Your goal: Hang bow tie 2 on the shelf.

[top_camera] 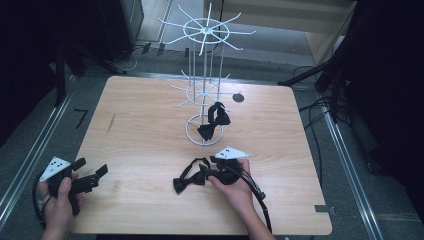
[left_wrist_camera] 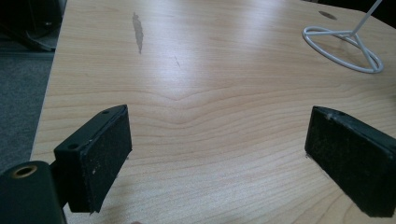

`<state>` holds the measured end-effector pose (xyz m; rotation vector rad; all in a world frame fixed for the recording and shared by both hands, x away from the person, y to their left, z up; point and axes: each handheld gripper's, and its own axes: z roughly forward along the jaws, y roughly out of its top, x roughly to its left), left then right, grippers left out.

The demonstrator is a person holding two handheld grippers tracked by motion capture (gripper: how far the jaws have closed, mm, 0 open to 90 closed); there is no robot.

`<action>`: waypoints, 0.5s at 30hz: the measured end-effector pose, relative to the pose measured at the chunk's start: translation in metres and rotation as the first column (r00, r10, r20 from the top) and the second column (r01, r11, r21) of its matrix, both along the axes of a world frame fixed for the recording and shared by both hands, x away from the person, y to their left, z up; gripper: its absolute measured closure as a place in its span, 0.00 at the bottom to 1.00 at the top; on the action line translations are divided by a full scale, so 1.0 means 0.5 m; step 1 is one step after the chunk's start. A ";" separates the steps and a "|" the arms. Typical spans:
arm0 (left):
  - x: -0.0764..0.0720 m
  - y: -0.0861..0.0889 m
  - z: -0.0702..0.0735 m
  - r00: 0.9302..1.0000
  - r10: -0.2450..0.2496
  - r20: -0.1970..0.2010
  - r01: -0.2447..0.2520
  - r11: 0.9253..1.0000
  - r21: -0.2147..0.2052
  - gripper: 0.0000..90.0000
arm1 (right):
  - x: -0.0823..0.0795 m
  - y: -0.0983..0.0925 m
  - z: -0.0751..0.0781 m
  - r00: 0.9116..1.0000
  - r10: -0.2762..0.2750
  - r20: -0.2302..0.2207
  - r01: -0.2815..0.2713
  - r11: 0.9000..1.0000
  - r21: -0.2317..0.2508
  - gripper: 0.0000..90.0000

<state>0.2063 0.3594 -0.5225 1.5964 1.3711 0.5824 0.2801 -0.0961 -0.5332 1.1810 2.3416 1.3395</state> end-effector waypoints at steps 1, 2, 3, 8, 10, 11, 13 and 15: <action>0.000 0.000 0.000 1.000 0.000 0.001 0.000 1.000 0.000 0.09 | 0.001 0.001 -0.002 1.000 0.000 -0.003 0.000 1.000 -0.003 0.52; 0.000 0.000 0.000 1.000 -0.001 0.000 0.001 1.000 0.000 0.09 | 0.001 0.003 -0.003 1.000 -0.002 -0.009 0.002 1.000 -0.005 0.52; 0.000 0.000 0.000 1.000 -0.001 0.000 0.001 1.000 0.000 0.09 | 0.002 0.005 -0.007 1.000 0.001 -0.012 -0.001 1.000 -0.013 0.52; 0.000 0.000 0.000 1.000 -0.001 0.000 0.001 1.000 -0.001 0.09 | 0.004 0.011 -0.014 0.999 0.004 -0.032 -0.005 1.000 -0.030 0.52; 0.000 0.000 0.000 1.000 -0.001 -0.001 0.001 1.000 -0.003 0.09 | 0.005 0.013 -0.016 0.999 0.004 -0.035 -0.005 0.999 -0.032 0.52; 0.000 0.000 0.000 1.000 -0.001 -0.001 0.001 1.000 -0.003 0.09 | 0.005 0.013 -0.016 0.999 0.004 -0.035 -0.005 0.999 -0.032 0.52; 0.000 0.000 0.000 1.000 -0.002 -0.001 0.002 1.000 -0.002 0.09 | 0.005 0.014 -0.018 0.999 0.005 -0.044 -0.006 1.000 -0.028 0.57; 0.000 0.000 0.000 1.000 -0.002 -0.001 0.002 1.000 -0.002 0.09 | 0.006 0.013 -0.017 0.999 0.004 -0.045 -0.005 1.000 -0.030 0.63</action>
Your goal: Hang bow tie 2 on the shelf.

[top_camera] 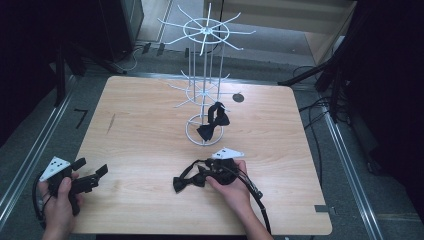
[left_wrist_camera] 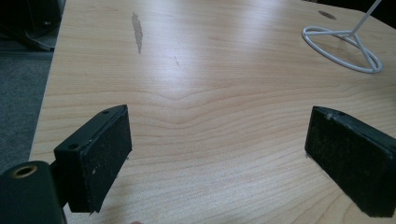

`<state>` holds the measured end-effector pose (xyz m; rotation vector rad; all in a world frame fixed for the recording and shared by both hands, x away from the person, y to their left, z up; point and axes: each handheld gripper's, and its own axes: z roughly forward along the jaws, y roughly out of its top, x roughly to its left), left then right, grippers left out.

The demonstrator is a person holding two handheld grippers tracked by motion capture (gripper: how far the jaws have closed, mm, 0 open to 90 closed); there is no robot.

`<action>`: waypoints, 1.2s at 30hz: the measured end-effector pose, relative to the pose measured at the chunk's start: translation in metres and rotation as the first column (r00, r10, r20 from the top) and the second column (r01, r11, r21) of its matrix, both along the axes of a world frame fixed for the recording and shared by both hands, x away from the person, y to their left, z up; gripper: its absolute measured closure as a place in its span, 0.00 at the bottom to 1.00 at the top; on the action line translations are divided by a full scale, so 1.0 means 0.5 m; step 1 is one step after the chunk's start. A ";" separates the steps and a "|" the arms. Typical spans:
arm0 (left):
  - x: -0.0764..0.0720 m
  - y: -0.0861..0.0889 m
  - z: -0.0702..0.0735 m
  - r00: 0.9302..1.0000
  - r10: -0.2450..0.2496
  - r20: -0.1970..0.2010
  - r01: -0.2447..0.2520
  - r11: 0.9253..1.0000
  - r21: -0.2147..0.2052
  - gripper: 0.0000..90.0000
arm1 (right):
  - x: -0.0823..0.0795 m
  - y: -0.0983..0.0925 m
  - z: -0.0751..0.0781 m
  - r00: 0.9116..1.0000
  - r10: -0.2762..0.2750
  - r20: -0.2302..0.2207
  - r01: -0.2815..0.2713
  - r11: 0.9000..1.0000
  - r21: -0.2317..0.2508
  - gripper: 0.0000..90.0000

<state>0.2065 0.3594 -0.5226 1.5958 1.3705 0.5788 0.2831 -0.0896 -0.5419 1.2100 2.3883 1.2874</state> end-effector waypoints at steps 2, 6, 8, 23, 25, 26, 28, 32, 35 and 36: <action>0.000 0.000 0.000 1.000 0.000 0.000 0.000 1.000 0.000 0.09 | 0.000 -0.001 0.000 1.000 -0.005 0.002 0.005 1.000 -0.003 0.66; 0.000 0.000 0.000 1.000 0.000 0.000 0.000 1.000 0.000 0.09 | 0.000 -0.003 0.000 1.000 -0.018 0.017 0.019 0.999 -0.034 0.85; 0.000 0.000 0.000 1.000 0.000 0.000 0.000 1.000 0.000 0.09 | -0.001 -0.004 0.001 1.000 -0.016 0.020 0.017 0.999 -0.041 0.89; 0.000 0.000 0.000 1.000 -0.001 0.001 0.001 1.000 0.001 0.09 | -0.025 0.001 0.035 0.991 0.011 0.134 -0.010 1.000 -0.009 1.00; 0.000 0.000 0.000 1.000 -0.001 0.001 0.001 1.000 0.001 0.09 | -0.027 0.001 0.038 0.990 0.013 0.144 -0.013 1.000 -0.005 1.00; 0.000 0.000 0.000 1.000 -0.002 0.000 0.002 1.000 0.001 0.09 | -0.028 0.002 0.041 0.988 0.012 0.151 -0.012 1.000 -0.001 1.00; 0.000 0.000 0.000 1.000 -0.002 0.001 0.002 1.000 0.002 0.09 | -0.033 0.003 0.049 0.985 0.022 0.169 -0.023 1.000 0.005 1.00; 0.000 0.000 0.000 1.000 -0.002 0.001 0.002 1.000 0.003 0.09 | -0.039 0.006 0.063 0.982 0.031 0.189 -0.035 0.999 0.019 1.00; 0.000 0.000 0.000 1.000 -0.002 0.001 0.002 1.000 0.004 0.09 | -0.043 0.007 0.069 0.979 0.030 0.202 -0.036 0.999 0.026 1.00; 0.000 0.000 0.000 1.000 -0.002 0.001 0.002 1.000 0.003 0.09 | -0.044 0.007 0.073 0.976 0.035 0.214 -0.042 0.999 0.031 1.00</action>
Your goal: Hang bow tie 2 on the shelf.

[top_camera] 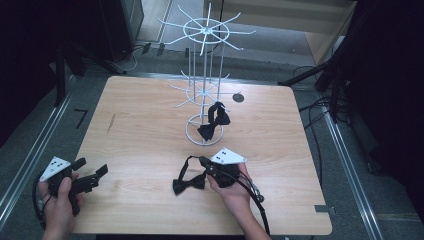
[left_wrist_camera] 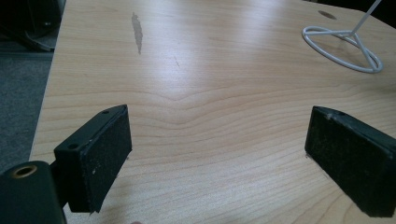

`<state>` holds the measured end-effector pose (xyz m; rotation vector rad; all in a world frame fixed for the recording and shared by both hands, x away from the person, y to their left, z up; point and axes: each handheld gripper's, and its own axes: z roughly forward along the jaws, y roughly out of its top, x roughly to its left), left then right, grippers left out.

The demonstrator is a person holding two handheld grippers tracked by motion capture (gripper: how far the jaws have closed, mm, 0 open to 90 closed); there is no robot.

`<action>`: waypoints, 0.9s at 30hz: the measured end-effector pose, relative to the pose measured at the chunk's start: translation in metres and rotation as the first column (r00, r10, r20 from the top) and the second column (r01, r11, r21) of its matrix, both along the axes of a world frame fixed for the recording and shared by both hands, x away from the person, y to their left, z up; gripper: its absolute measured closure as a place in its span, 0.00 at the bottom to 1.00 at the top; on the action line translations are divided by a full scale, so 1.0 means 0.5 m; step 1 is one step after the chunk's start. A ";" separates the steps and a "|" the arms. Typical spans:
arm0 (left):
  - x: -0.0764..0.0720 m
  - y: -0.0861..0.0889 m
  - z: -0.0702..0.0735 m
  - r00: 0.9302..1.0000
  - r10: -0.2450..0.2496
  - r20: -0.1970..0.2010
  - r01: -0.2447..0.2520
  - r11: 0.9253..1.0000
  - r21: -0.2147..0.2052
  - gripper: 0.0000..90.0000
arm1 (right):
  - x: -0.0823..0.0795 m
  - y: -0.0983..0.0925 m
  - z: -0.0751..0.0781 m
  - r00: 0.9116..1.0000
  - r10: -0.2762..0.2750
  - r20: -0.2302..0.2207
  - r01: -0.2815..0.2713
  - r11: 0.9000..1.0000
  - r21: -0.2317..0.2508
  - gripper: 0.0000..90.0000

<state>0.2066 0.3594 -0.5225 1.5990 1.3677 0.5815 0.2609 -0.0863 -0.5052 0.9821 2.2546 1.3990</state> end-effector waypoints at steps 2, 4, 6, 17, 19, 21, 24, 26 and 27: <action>0.000 0.000 0.000 1.000 0.000 0.000 0.000 1.000 -0.001 0.09 | -0.002 0.000 0.004 1.000 0.001 0.003 -0.001 1.000 0.005 1.00; 0.000 0.000 0.000 1.000 -0.001 0.000 0.001 1.000 0.000 0.09 | -0.004 -0.001 0.008 1.000 0.001 0.007 -0.001 1.000 0.011 1.00; 0.000 0.000 0.000 1.000 -0.001 0.000 0.001 1.000 0.000 0.09 | -0.005 -0.001 0.013 1.000 0.000 0.014 0.000 1.000 0.018 1.00; 0.000 0.000 0.000 1.000 -0.001 -0.001 0.001 1.000 0.001 0.09 | -0.010 -0.003 0.030 0.999 0.010 0.038 -0.011 0.999 0.034 1.00; 0.000 0.000 0.000 1.000 -0.001 0.000 0.001 1.000 0.000 0.09 | -0.012 -0.003 0.035 0.999 0.010 0.043 -0.012 0.999 0.040 1.00; 0.000 0.000 0.000 1.000 -0.001 0.000 0.001 1.000 0.001 0.09 | -0.012 -0.003 0.036 0.999 0.010 0.046 -0.012 0.999 0.041 1.00; 0.000 0.000 0.000 1.000 -0.001 0.000 0.001 1.000 0.002 0.09 | -0.014 -0.003 0.040 0.999 0.012 0.053 -0.014 0.999 0.042 1.00; 0.000 0.000 0.000 1.000 -0.001 0.000 0.001 1.000 0.002 0.09 | -0.015 -0.003 0.042 0.998 0.015 0.056 -0.017 0.999 0.044 1.00; 0.000 0.000 0.000 1.000 -0.001 0.000 0.001 1.000 0.002 0.09 | -0.015 -0.003 0.042 0.998 0.015 0.056 -0.017 0.999 0.044 1.00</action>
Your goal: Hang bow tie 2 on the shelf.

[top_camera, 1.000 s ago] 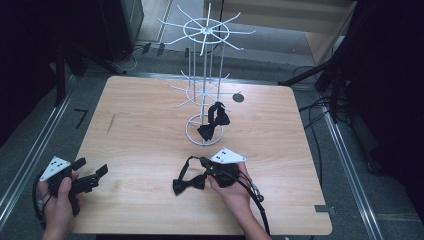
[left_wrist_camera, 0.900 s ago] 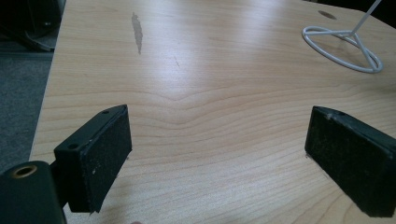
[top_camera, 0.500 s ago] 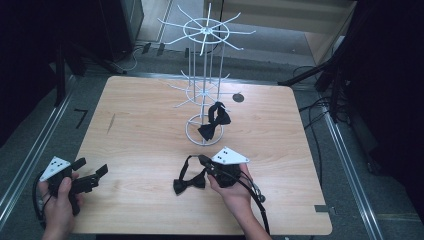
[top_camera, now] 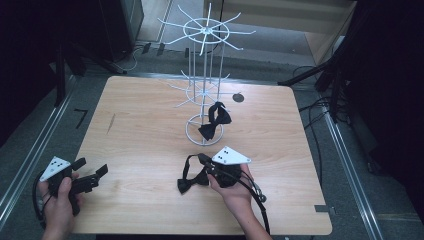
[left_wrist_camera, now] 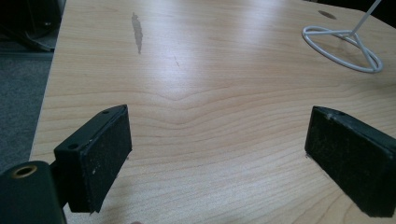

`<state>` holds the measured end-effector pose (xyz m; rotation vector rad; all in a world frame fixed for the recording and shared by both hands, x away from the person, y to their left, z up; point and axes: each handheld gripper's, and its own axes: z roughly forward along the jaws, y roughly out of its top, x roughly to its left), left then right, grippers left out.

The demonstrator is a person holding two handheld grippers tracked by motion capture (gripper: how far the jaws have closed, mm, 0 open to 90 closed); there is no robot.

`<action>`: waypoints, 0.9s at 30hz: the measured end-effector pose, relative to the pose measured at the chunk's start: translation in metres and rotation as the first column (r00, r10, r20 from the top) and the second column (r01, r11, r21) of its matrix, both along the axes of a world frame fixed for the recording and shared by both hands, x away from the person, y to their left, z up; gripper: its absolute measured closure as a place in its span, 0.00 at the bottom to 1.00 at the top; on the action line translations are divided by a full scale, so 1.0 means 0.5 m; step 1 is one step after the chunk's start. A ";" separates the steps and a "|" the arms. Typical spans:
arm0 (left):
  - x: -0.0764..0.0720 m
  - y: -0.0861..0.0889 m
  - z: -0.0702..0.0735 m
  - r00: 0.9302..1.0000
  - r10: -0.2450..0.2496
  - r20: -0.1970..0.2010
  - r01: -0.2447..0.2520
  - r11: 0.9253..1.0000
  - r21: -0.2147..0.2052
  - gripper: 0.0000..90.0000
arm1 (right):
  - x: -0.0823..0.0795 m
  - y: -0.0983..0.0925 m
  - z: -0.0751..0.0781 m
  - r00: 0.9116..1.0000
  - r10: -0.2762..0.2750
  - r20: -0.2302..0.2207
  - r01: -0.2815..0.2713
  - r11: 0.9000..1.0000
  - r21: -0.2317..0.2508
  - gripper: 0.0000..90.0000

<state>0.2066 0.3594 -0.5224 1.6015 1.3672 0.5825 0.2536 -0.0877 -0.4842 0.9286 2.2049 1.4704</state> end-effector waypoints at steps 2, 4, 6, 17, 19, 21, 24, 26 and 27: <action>0.000 0.000 0.000 1.000 0.000 0.000 0.000 1.000 -0.001 0.09 | -0.001 0.000 0.002 1.000 -0.001 0.001 0.001 1.000 0.002 1.00; 0.000 0.000 0.000 1.000 -0.001 0.000 0.001 1.000 -0.001 0.09 | -0.002 0.000 0.006 1.000 -0.003 0.010 0.003 1.000 0.007 1.00; 0.000 0.000 0.000 1.000 -0.001 0.000 0.001 1.000 -0.001 0.09 | -0.003 -0.001 0.009 1.000 -0.003 0.016 0.003 1.000 0.008 1.00; 0.000 0.000 0.000 1.000 0.000 0.000 0.000 1.000 -0.001 0.09 | -0.006 -0.002 0.021 0.999 -0.002 0.032 0.001 1.000 0.022 1.00; 0.000 0.000 0.000 1.000 0.001 0.000 -0.001 1.000 -0.002 0.09 | -0.006 -0.004 0.024 0.999 -0.003 0.038 0.002 1.000 0.025 1.00; 0.000 0.000 0.000 1.000 0.002 0.000 -0.002 1.000 -0.001 0.09 | -0.007 -0.005 0.026 0.999 -0.006 0.039 0.005 1.000 0.027 1.00; 0.000 0.000 0.000 1.000 0.002 0.000 -0.002 1.000 0.000 0.09 | -0.006 -0.006 0.030 0.999 -0.005 0.045 0.004 1.000 0.029 1.00; 0.000 0.000 0.000 1.000 0.002 0.000 -0.002 1.000 0.000 0.09 | -0.006 -0.007 0.034 0.999 -0.005 0.049 0.003 0.999 0.033 1.00; 0.000 0.000 0.000 1.000 0.004 0.000 -0.004 1.000 -0.001 0.09 | -0.006 -0.008 0.039 0.999 -0.007 0.053 0.005 0.999 0.035 1.00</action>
